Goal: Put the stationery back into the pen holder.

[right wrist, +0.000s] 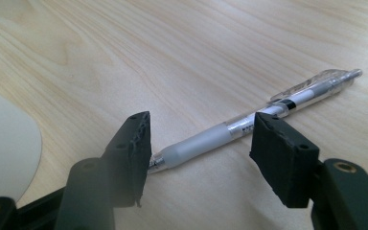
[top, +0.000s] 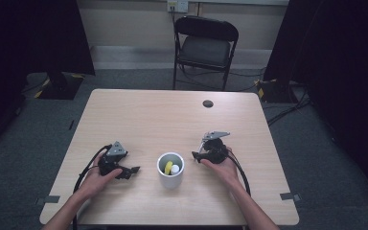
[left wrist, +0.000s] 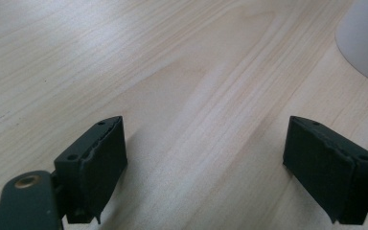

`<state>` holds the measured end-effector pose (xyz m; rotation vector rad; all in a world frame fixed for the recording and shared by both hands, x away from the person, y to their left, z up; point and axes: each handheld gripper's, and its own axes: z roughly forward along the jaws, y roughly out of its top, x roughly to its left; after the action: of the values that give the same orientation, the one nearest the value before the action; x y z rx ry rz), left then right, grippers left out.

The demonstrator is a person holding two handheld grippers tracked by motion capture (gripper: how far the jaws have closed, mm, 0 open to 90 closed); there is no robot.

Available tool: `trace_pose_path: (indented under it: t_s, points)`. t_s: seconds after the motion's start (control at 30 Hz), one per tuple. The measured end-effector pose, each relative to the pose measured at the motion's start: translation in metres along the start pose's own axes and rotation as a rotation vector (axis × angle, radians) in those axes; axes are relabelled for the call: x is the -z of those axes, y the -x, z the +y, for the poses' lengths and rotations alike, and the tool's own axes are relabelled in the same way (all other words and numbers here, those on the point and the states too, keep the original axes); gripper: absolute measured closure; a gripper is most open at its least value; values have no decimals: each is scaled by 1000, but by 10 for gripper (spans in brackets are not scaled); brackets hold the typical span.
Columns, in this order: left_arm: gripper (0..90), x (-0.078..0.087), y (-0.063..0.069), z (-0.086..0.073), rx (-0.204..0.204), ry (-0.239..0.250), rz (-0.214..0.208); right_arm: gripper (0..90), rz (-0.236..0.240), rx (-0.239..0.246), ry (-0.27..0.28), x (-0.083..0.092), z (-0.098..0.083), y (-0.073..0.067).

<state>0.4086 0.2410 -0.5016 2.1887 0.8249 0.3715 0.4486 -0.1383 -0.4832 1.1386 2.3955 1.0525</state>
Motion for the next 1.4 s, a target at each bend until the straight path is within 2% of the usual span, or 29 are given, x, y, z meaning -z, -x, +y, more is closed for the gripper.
trace_pose_path:
  t_s: [0.2, 0.3, 0.47, 0.7, 0.87, 0.93, 1.07, 1.27, 1.4]
  points:
    - [145, 0, 0, 0, 0, 0, 0, 410, -8, 15, -32, -5, -3, 0]
    - [145, 0, 0, 0, 0, 0, 0, 432, -26, 22, -34, -5, -5, 1]
    - [145, 0, 0, 0, 0, 0, 0, 527, -45, 29, -42, -3, -5, 3]
    - [145, 0, 0, 0, 2, 1, 1, 657, -14, 62, -32, -1, -7, 2]
    - [145, 0, 0, 0, 2, 2, 2, 716, 10, 74, -36, 0, -8, 2]
    - [145, 0, 0, 0, 1, 1, 2, 736, 16, 106, -42, 1, -8, 0]
    - [145, 0, 0, 0, 1, 1, 2, 798, 38, 123, -49, 3, -9, -1]
    - [145, 0, 0, 0, 2, 1, 3, 807, 41, 107, -56, 5, -9, 3]
    - [145, 0, 0, 0, 2, 1, 3, 779, 48, 90, -51, 6, -11, 8]
